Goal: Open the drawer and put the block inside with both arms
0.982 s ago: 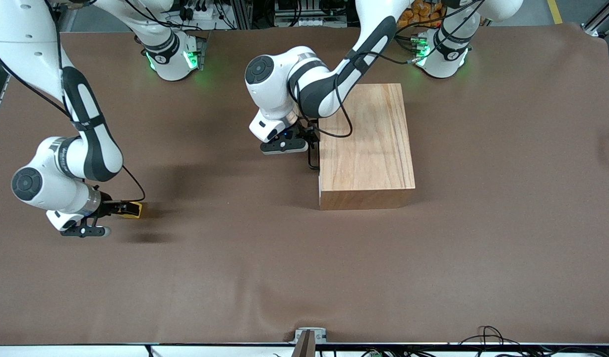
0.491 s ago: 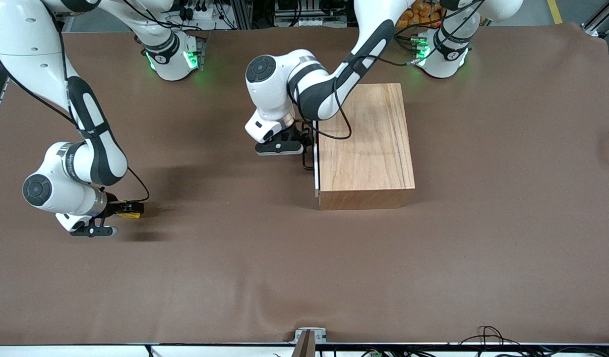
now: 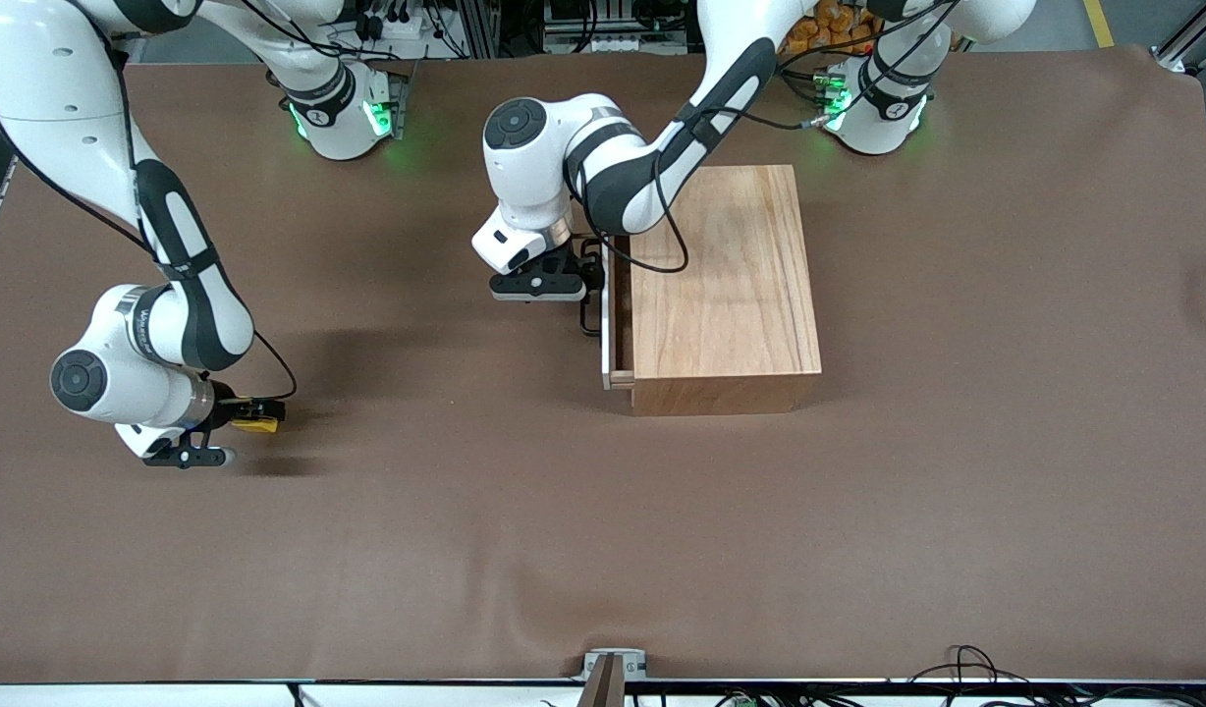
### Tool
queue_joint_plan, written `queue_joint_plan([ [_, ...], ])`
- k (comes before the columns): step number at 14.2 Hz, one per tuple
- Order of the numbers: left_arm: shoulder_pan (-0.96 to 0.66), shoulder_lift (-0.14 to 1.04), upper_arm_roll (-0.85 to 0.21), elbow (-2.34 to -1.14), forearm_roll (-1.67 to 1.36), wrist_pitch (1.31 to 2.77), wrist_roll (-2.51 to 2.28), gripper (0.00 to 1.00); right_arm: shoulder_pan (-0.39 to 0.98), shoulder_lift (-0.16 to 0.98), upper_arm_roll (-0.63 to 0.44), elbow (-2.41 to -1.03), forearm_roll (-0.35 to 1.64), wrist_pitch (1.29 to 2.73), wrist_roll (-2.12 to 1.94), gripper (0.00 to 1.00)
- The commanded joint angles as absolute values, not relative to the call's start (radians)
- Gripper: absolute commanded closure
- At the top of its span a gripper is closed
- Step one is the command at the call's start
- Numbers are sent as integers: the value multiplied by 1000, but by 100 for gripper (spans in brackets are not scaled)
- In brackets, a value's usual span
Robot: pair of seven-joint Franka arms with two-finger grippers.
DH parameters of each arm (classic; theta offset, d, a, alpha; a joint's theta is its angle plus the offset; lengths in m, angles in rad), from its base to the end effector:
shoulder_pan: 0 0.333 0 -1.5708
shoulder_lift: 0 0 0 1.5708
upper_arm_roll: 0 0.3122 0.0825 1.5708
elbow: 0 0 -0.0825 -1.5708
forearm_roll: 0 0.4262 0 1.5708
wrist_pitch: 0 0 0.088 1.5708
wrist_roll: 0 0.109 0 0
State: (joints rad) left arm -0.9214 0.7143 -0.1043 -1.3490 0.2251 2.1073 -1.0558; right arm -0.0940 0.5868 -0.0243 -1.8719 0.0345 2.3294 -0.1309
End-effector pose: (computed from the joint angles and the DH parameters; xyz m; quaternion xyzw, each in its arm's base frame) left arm 0.4248 -0.6481 0.2835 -0.9973 0.0267 -0.0677 0.0115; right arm 0.6433 -0.0757 0.1494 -0.9979 0.0048 0.0633 0.0129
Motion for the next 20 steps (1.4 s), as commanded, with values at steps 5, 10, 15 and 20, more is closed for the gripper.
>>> queue_joint_plan([
  [5, -942, 745, -120, -1304, 221, 2174, -1060, 0, -100, 546, -15, -1829, 41, 2312, -147, 99],
  [10, -945, 755, -120, -1284, 213, 2220, -1061, 0, -101, 433, -15, -1714, 41, 2105, -149, 100],
  [15, -962, 755, -121, -1284, 213, 2269, -1062, 0, -133, 345, -15, -1560, 61, 1800, -176, 100],
  [20, -959, 735, -129, -1281, 207, 2159, -1057, 0, -124, 328, -14, -1552, 181, 1726, -167, 100],
])
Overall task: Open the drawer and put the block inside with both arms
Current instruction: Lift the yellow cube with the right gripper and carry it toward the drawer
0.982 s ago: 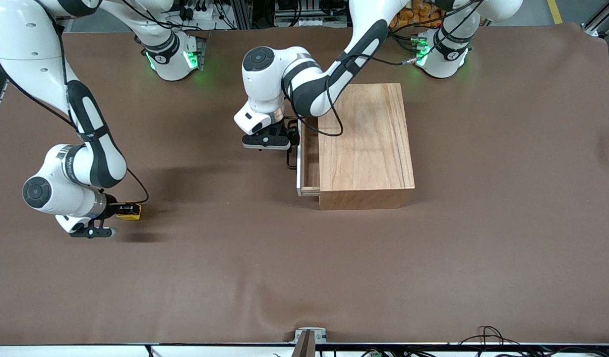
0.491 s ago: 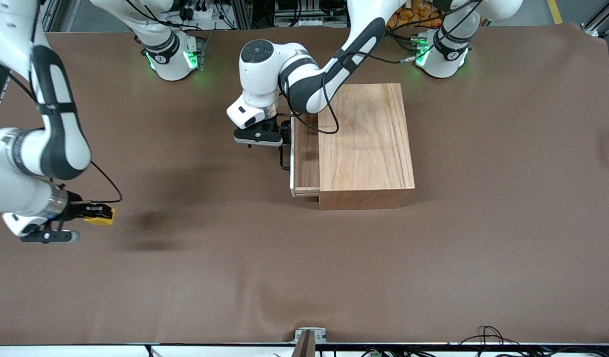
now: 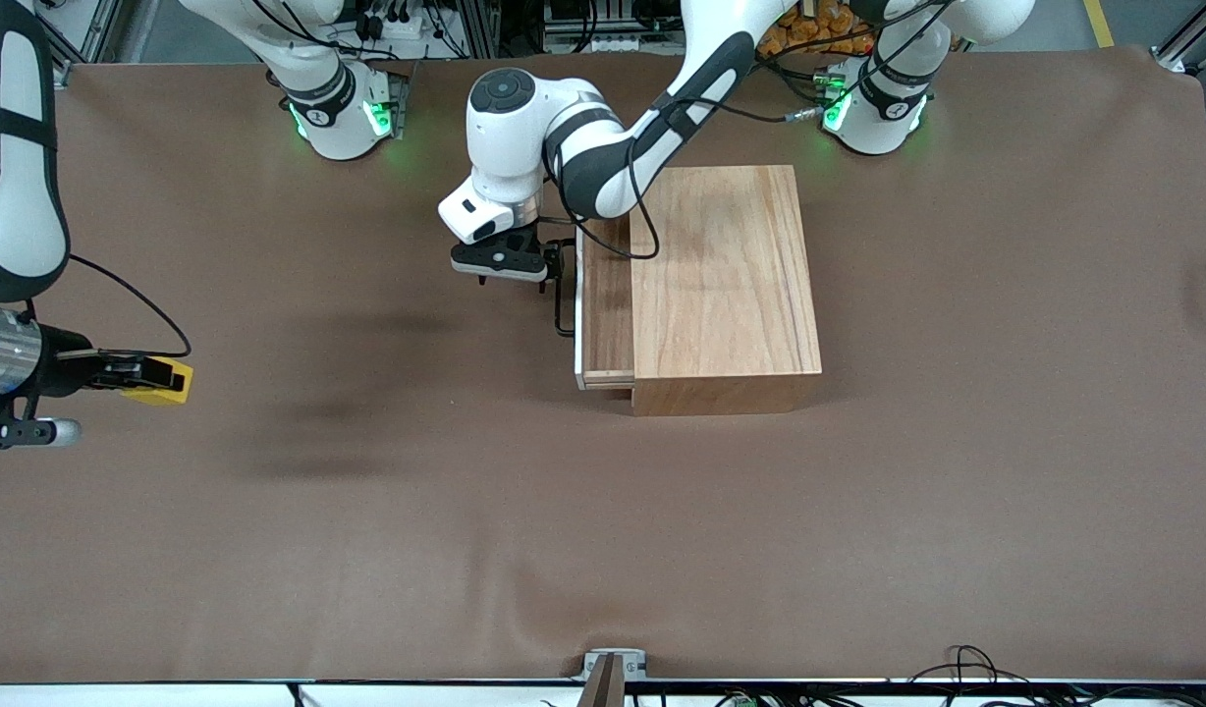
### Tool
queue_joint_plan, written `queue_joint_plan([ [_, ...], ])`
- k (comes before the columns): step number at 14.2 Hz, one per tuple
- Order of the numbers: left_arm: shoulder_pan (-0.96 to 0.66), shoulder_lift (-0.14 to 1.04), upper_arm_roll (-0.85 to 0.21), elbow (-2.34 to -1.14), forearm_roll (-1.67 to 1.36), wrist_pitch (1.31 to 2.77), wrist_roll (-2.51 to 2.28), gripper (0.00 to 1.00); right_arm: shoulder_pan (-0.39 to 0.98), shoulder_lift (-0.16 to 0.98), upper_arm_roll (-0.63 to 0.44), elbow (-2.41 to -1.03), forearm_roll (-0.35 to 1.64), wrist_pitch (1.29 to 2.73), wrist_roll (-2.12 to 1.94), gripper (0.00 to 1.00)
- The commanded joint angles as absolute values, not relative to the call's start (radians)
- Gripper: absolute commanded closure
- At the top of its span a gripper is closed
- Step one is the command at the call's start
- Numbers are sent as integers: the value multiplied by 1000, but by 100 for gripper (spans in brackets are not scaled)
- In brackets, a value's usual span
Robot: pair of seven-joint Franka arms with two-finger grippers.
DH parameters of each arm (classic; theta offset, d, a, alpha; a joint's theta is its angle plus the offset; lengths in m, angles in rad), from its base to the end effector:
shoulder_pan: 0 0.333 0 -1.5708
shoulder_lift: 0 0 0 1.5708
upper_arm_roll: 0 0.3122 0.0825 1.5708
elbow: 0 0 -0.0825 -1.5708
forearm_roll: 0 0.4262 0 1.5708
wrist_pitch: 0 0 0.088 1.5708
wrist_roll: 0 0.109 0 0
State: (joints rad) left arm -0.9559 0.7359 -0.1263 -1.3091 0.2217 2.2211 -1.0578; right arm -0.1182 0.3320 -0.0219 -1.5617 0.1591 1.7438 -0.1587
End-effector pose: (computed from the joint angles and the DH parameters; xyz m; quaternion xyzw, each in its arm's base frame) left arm 0.3991 -0.6862 0.2993 0.9931 -0.0510 0.0903 0.0542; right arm 0.6768 -0.0792 0.4244 -0.9945 0.0099 0.0628 0.0837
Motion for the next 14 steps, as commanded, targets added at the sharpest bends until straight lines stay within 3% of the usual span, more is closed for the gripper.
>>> queue_joint_plan([
  [1, -957, 717, -129, -1278, 207, 2116, -1054, 0, -124, 327, -12, -1551, 181, 1724, -167, 100],
  [4, -943, 666, -126, -1269, 166, 2027, -1051, 0, -106, 310, -12, -1551, 193, 1695, -164, 100],
  [14, -943, 663, -121, -1272, 166, 1993, -1043, 0, 17, 252, -12, -1560, 196, 1626, 109, 100],
])
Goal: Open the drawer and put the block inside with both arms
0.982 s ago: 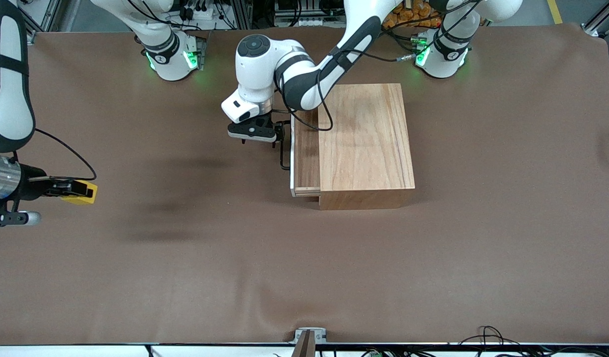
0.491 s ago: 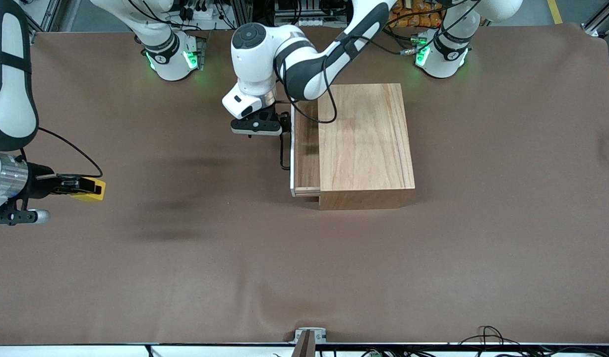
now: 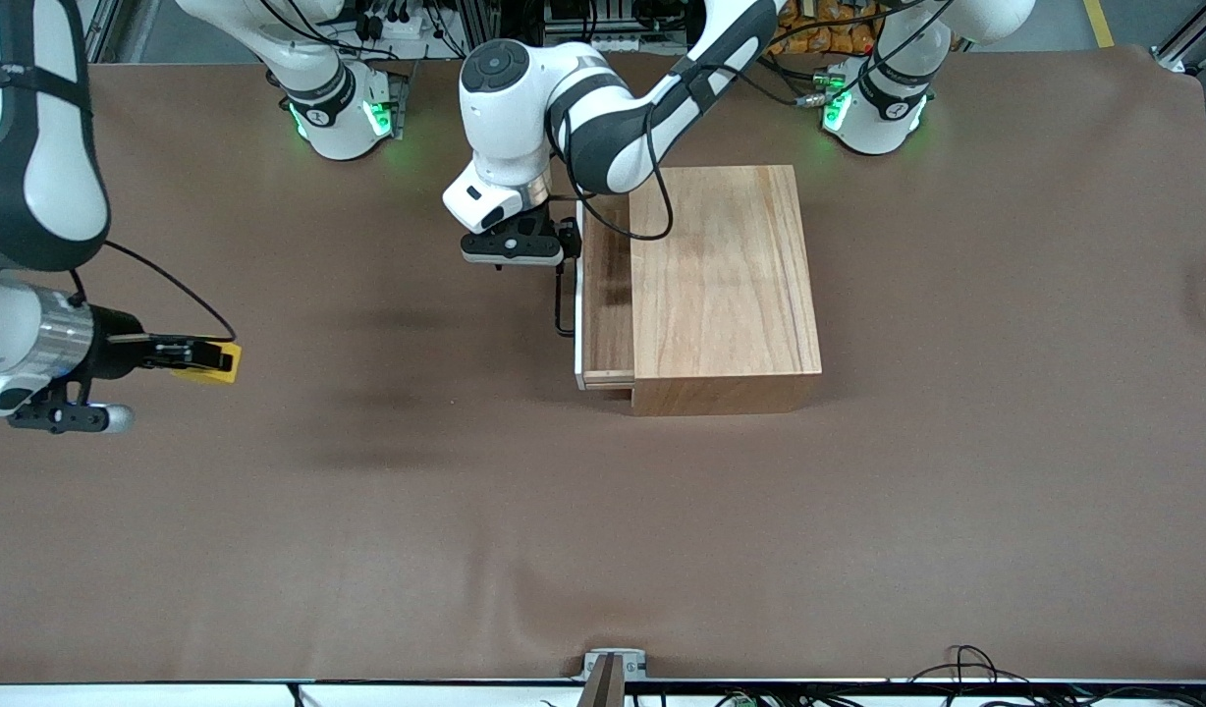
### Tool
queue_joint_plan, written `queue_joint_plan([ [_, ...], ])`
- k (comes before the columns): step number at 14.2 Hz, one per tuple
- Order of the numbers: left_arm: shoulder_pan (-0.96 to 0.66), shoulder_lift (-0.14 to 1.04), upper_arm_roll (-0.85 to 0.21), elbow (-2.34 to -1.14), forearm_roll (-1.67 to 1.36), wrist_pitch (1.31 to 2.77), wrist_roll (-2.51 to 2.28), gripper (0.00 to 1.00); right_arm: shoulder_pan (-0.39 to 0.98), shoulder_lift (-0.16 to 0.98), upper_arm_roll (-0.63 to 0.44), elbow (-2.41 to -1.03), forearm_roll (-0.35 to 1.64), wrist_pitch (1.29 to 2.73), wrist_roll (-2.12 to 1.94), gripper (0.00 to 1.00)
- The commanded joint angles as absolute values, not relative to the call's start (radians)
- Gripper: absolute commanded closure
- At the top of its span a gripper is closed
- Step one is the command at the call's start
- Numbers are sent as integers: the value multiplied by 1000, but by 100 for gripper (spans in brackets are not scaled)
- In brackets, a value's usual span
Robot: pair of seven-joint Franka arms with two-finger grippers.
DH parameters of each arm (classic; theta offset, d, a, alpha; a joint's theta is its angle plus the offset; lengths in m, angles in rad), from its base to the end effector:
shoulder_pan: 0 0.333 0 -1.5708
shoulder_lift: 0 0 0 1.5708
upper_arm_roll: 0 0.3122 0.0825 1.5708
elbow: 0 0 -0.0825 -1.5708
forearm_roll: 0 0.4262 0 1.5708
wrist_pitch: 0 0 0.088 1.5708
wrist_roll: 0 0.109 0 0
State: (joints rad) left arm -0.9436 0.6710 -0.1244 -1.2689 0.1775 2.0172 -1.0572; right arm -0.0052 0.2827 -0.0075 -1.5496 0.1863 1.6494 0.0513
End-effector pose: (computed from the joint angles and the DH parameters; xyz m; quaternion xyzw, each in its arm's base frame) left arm 0.4056 -0.6692 0.3505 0.9979 -0.0254 0.0580 0.0147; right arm 0.6667 0.0108 0.4578 -0.9906 0.0474 0.0927 0.0889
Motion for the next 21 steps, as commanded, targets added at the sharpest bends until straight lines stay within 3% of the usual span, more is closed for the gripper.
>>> queue_joint_plan([
  [1, -943, 661, -120, -1272, 166, 1974, -1023, 0, 35, 245, -12, -1562, 205, 1626, 121, 100],
  [10, -747, 421, -115, -1287, 129, 1698, -850, 0, 190, 218, -15, -1580, 355, 1624, 139, 100],
  [21, -313, 295, -124, -1284, 64, 1551, -295, 0, 564, 296, -18, -1588, 353, 1854, 434, 100],
])
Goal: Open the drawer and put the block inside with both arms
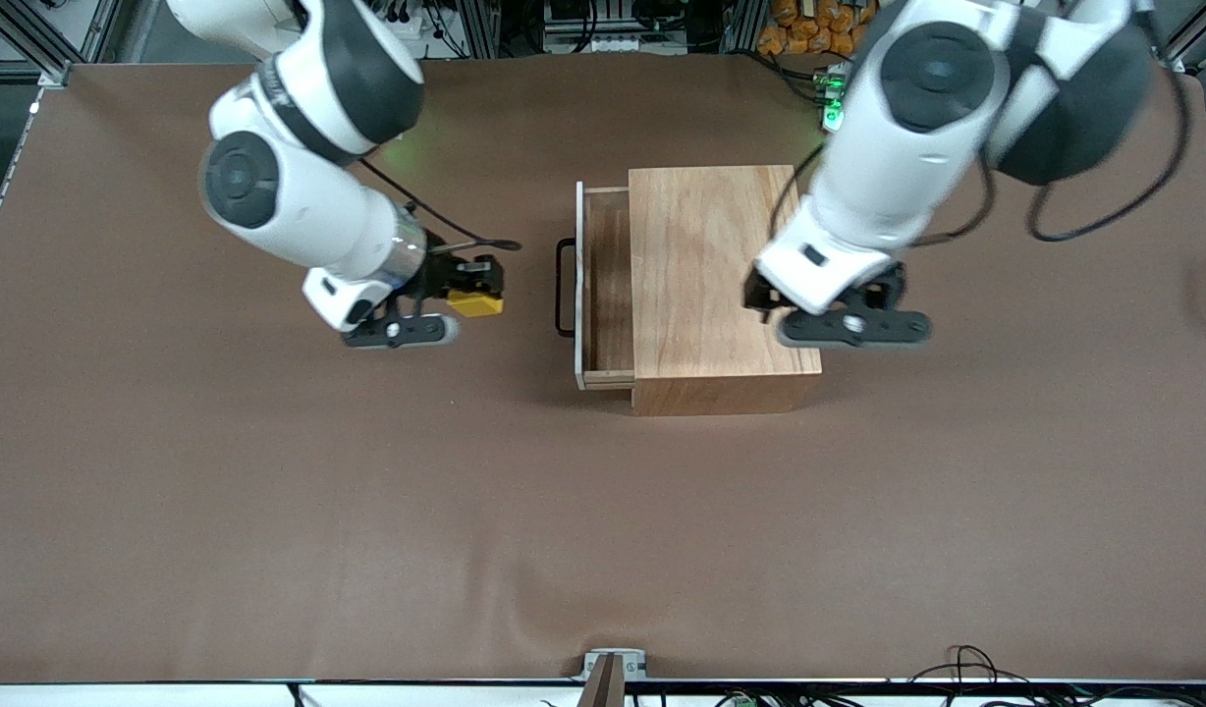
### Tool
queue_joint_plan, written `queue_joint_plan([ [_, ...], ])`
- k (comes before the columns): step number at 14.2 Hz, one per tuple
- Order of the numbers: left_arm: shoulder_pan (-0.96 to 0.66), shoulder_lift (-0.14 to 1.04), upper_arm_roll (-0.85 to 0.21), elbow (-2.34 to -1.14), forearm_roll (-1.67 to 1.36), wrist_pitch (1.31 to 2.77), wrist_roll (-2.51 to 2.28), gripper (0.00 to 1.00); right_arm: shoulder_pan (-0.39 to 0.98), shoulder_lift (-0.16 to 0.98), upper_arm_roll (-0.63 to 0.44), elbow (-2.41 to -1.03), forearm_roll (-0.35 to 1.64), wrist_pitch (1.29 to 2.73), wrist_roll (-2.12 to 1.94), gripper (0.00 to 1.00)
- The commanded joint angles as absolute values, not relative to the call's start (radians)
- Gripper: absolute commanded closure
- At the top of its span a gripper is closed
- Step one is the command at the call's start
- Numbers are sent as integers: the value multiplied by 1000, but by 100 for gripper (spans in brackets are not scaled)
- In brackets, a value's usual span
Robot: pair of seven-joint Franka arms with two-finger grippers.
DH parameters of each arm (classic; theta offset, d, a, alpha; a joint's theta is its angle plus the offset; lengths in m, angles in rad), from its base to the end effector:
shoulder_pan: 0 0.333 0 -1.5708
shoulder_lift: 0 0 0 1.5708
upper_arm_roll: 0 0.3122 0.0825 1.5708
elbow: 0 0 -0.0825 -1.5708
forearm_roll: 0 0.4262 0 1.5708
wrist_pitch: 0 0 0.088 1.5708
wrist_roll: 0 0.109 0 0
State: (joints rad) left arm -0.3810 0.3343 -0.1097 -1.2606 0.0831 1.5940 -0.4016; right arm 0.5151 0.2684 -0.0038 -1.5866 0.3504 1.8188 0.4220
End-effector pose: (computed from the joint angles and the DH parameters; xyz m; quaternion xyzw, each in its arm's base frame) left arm 0.6238 -0.3090 0.5652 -0.9988 0.0424 -0.0106 0.0211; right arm 0.5788 0.3581 0.4646 -0.9857 0.0018 0.0913 0.1417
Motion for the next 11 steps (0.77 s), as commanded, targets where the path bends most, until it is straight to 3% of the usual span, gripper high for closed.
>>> queue_joint_plan([
  [1, -267, 272, -123, -1285, 51, 1543, -220, 0, 590, 311, -18, -1589, 342, 1874, 437, 100],
  [6, -82, 178, -127, -1304, 15, 1464, -26, 0, 707, 388, -18, -1588, 293, 1988, 572, 100],
  [11, 18, -72, -132, -1512, -31, 1428, 11, 0, 756, 432, -20, -1586, 291, 2041, 612, 100],
])
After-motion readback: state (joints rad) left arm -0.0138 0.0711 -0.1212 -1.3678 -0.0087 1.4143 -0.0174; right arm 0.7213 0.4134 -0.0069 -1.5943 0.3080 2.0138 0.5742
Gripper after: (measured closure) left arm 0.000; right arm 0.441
